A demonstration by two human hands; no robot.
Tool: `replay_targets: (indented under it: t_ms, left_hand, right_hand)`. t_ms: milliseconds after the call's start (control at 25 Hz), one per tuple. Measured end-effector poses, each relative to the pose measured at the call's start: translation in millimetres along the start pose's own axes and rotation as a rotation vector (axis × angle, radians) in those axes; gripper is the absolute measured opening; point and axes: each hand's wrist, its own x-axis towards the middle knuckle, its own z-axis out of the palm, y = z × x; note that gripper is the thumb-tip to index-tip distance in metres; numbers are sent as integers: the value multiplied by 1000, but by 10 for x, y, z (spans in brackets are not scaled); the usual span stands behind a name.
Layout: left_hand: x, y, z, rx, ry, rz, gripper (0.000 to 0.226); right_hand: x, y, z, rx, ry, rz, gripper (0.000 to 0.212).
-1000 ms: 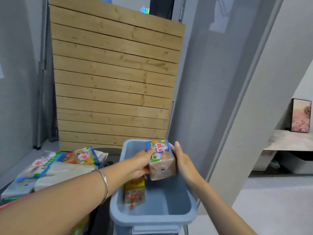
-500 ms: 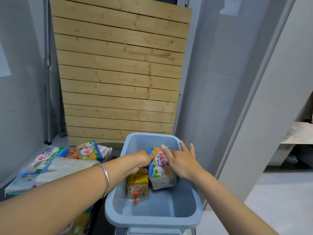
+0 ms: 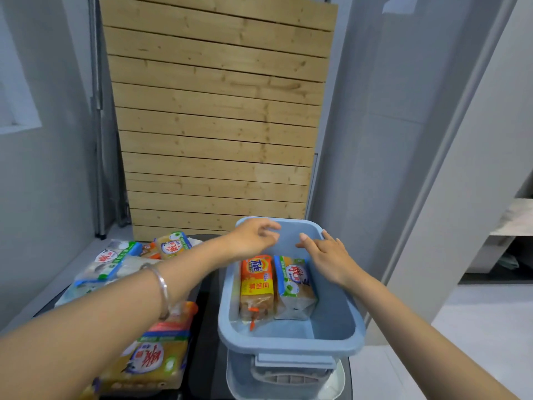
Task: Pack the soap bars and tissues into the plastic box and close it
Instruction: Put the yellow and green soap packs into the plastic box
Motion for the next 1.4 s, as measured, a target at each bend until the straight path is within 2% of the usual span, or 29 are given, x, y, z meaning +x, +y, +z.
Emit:
replay_targets:
  t_ms: [160, 280, 440, 560, 680, 760, 880, 1040, 1120, 1240, 1400]
  left_hand:
    - [-397, -73, -327, -101, 106, 108, 32]
    - [-666, -249, -477, -124, 180, 121, 36]
    - [-1047, -682, -736, -117, 280, 42, 41]
    - [-1352, -1131, -930, -122, 315, -30, 42]
    - [-1680, -1614, -1040, -28, 275, -125, 45]
    - [-1901, -1917, -1095, 47, 223, -165, 47]
    - [-2157, -2222, -1133, 171, 124, -172, 49]
    - [-2283, -2411, -1208, 347, 17, -235, 64]
    - [-2288, -2413, -1248, 388, -62, -263, 68]
    - [-2295, -2368, -1251, 418, -61, -266, 64]
    - [-2377, -2279, -1159, 448, 48, -192, 63]
  right_hand:
    - [-203, -349, -75, 210, 51, -73, 50]
    - [-441, -804, -73, 390, -22, -169, 49]
    - [-718, -1398, 165, 492, -110, -263, 41]
    - [-810, -1689, 572, 572, -161, -268, 32]
    - [-889, -1776, 1119, 524, -361, -226, 36]
    - [-921, -1731, 1464, 464, -461, -136, 41]
    - [-953, -1603, 1791, 342, -420, -87, 46]
    - [-1009, -1535, 1959, -123, -312, -173, 64]
    - [-1022, -1530, 1968, -59, -346, -137, 62]
    - [-1060, -1557, 2036, 263, -382, -2, 40]
    - [-1109, -1611, 2183, 321, -317, 65, 65]
